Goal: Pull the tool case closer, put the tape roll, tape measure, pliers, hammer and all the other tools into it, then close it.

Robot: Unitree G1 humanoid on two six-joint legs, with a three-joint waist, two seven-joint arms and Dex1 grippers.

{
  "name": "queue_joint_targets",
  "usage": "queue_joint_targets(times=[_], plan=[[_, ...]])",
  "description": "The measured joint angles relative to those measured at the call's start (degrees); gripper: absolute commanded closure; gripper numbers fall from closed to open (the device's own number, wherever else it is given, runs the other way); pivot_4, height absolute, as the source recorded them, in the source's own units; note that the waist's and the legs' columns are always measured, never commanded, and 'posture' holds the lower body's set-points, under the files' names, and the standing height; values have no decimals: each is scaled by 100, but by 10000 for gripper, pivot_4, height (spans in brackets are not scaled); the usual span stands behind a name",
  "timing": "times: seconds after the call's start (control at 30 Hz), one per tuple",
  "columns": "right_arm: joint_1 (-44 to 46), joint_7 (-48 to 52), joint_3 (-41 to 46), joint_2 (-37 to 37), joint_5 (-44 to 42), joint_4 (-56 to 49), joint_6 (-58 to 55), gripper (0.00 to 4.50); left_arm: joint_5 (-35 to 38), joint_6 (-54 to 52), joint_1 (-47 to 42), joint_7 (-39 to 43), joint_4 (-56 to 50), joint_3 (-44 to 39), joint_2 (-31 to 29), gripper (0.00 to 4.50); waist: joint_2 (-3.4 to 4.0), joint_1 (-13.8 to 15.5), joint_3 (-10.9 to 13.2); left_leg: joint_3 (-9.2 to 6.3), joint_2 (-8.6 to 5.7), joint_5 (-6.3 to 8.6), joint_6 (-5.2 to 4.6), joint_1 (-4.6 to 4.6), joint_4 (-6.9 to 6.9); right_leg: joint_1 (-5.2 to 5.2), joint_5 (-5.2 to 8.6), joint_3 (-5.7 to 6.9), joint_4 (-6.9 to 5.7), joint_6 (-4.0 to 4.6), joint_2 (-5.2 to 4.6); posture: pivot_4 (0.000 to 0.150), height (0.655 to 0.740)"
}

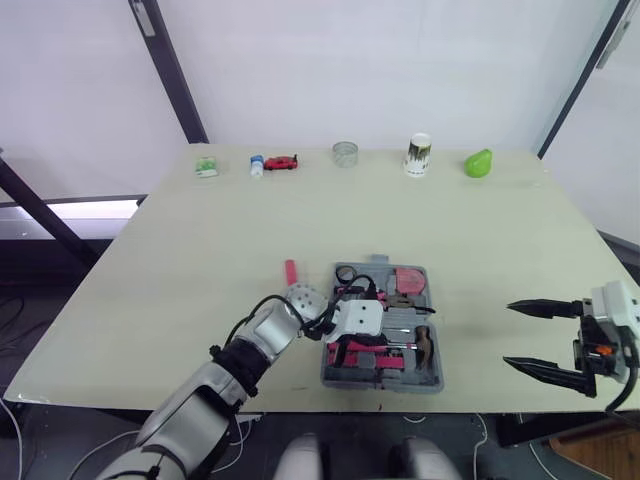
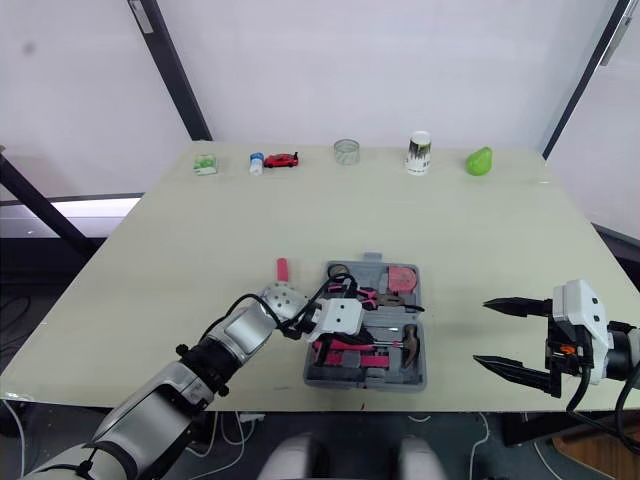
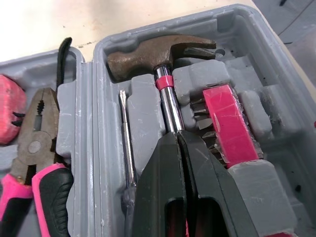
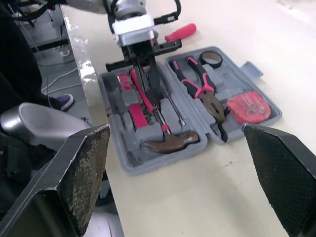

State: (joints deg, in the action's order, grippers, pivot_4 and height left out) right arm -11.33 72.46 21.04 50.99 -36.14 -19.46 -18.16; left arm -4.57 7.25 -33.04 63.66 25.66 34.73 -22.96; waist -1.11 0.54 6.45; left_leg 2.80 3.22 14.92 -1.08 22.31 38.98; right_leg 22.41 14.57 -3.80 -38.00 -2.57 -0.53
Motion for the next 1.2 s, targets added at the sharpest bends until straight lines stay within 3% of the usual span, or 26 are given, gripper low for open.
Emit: queue_joint_targets(times=[0.1, 0.27, 0.4, 0.63, 0.87, 1.03, 1.2], plan=[[180, -202, -197, -225, 12, -54, -21, 0, 304, -120, 374, -89, -41, -413, 65, 44170, 6, -2, -4, 2, 0, 1, -1, -38, -27, -20, 4, -15, 5, -2, -4, 1500, 7400], [468, -748, -469, -810, 37, -83, -12, 0, 1096, -1298, 1080, -360, -774, -1280, 32, 44170, -1, -136, 43, -2, 4, 1, -1, -31, -52, 2, 6, -22, 2, 1, -1, 1500, 7400], [765, -1454, -805, -1449, 127, -123, -31, 0, 1681, -2315, 1717, -940, -1975, -2254, -160, 44170, 8, -152, 69, -9, 6, 0, -1, 9, -59, 45, -11, -20, -2, 5, 3, 1500, 7400], [1473, -2670, -1593, -2551, 782, 96, 107, 0, 2803, -3508, 3022, -2548, -4203, -4016, 228, 44170, 12, -100, 82, -2, -6, 0, 0, 53, -57, 81, -8, -16, 1, -7, -22, 1500, 7400], [2047, -2415, -1971, -2716, 924, 850, 363, 0, 3211, -3685, 3913, -3060, -4906, -4767, 229, 44170, 5, -135, 90, 1, -8, 0, 0, 50, -60, 81, -5, -16, 4, -1, -21, 1500, 7400], [2013, -1839, -1726, -2233, 890, 1517, 596, 0, 3406, -3604, 4974, -2847, -4908, -5237, 28, 24900, -1, -100, 113, 4, -8, 0, 0, 52, -64, 84, 5, -11, 6, 15, -24, 1500, 7400], [1166, -1319, -1153, -1715, 661, 1507, 754, 0, 3406, -3164, 5704, -2610, -4731, -5654, -22, 5366, -1, -119, 123, 7, -6, 1, 0, 52, -64, 85, 7, -14, 11, 16, -28, 1500, 7400]])
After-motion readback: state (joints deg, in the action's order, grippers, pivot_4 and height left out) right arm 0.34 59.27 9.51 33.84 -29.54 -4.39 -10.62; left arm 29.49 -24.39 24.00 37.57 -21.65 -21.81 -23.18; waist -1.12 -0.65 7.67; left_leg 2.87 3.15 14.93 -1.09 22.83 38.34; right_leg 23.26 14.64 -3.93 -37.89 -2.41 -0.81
